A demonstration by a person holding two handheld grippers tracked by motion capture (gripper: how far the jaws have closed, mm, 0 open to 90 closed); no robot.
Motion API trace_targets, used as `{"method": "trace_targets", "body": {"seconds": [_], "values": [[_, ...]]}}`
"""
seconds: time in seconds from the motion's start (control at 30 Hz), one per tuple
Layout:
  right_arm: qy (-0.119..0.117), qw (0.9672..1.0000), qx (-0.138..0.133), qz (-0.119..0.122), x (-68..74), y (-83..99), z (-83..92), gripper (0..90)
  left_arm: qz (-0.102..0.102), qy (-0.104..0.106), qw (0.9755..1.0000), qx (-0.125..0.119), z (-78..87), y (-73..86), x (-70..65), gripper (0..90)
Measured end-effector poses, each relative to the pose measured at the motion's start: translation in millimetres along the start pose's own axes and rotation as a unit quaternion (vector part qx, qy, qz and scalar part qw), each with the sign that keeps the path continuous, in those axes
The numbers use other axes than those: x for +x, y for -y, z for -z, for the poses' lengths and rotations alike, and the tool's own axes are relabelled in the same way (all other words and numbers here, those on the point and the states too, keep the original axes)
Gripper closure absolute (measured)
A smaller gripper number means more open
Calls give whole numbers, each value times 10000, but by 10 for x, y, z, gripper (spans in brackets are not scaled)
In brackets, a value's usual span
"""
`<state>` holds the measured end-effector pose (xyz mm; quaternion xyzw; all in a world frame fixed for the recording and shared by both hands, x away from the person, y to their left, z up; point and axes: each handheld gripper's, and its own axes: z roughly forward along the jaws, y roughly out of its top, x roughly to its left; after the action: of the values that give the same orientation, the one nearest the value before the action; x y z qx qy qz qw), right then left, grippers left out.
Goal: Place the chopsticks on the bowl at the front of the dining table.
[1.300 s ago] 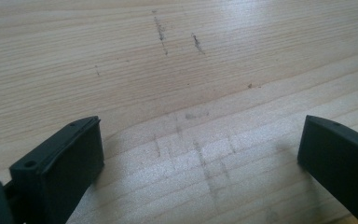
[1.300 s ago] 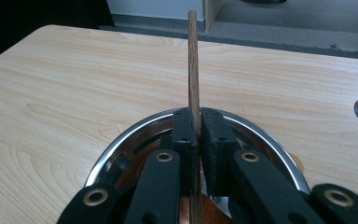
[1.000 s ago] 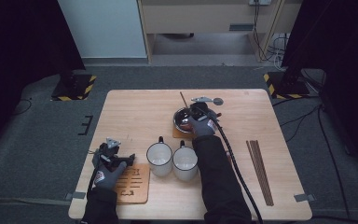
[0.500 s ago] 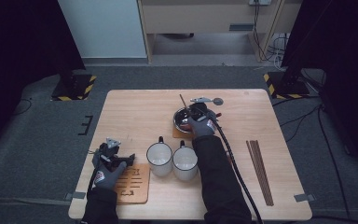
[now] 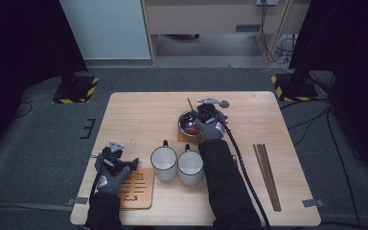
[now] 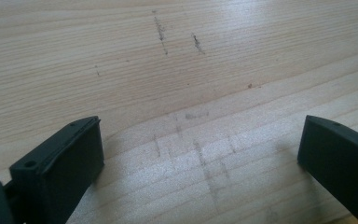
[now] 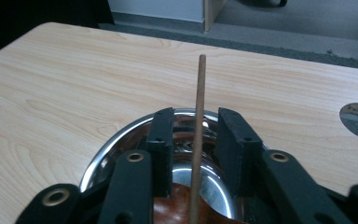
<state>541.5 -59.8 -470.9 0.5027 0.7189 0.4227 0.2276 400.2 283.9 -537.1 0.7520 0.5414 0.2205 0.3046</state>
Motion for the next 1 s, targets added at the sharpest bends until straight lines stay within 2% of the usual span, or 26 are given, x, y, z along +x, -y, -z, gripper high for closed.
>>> {"method": "trace_targets", "body": {"seconds": [0.4, 0.7, 1.0], "values": [[-173, 9994, -284, 10, -58, -161, 331, 586, 1, 0, 10000, -1, 0, 0, 0, 0], [-160, 9988, -462, 39, -251, -229, 681, 533, 0, 0, 10000, -1, 0, 0, 0, 0], [-98, 9984, -548, 36, -458, -155, 953, 509, 1, 0, 10000, -1, 0, 0, 0, 0]]}}
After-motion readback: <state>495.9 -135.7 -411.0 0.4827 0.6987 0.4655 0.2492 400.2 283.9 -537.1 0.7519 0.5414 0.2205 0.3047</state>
